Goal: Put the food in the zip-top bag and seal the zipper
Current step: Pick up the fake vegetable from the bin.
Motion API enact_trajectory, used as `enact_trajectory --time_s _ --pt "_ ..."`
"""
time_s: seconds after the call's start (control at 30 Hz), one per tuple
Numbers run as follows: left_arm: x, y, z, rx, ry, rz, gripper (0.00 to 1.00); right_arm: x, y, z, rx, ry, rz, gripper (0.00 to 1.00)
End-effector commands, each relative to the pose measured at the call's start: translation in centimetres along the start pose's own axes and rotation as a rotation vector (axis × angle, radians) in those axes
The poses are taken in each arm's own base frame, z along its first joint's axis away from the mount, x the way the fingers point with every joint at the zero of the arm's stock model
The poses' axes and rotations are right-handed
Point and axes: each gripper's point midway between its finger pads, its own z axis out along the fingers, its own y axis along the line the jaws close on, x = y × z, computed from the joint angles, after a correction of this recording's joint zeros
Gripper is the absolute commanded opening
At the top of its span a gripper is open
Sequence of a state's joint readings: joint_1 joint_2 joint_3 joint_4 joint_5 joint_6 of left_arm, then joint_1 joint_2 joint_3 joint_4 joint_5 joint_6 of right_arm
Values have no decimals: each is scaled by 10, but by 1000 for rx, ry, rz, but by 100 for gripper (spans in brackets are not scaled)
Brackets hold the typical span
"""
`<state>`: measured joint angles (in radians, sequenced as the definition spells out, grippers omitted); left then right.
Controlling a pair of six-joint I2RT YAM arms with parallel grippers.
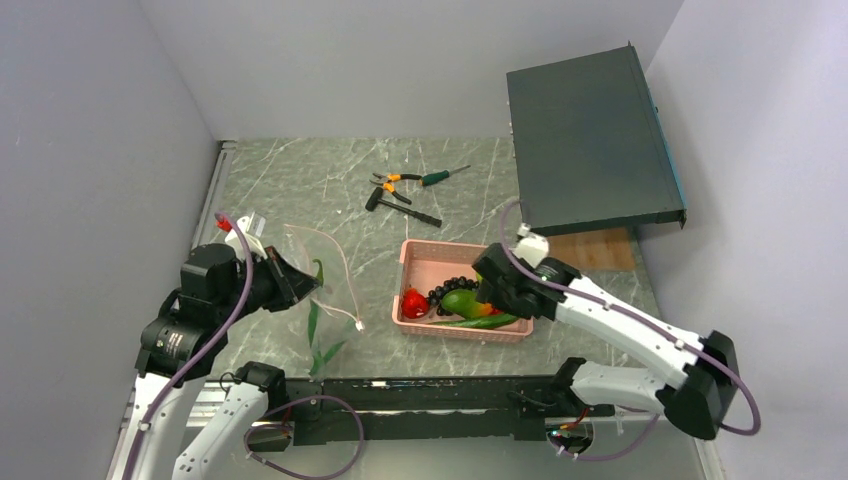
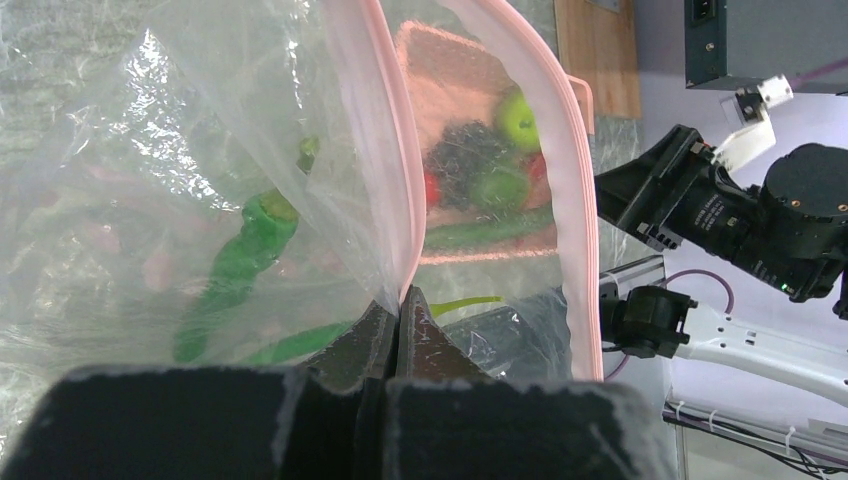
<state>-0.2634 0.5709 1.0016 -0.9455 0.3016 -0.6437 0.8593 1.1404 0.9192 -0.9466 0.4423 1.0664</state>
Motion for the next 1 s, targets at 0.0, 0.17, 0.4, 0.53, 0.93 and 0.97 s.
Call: enact_trajectory --time_s 0.0,0.17,0.4,0.53,0.93,0.97 --pt "-6 -9 0 43 -23 14 0 -5 -34 1 103 -61 332 65" --pt "-7 -10 -5 37 -30 19 0 -3 -51 16 174 -16 416 65" --pt "-8 -11 -4 41 -34 13 0 8 -51 36 226 58 446 63" --pt "-8 -11 -4 41 -31 13 0 11 -53 39 245 65 449 63" --pt "-8 -10 -1 41 -28 13 0 32 -56 54 258 113 493 60" --pt "-7 -10 -1 45 -27 13 0 31 -55 54 254 107 490 56"
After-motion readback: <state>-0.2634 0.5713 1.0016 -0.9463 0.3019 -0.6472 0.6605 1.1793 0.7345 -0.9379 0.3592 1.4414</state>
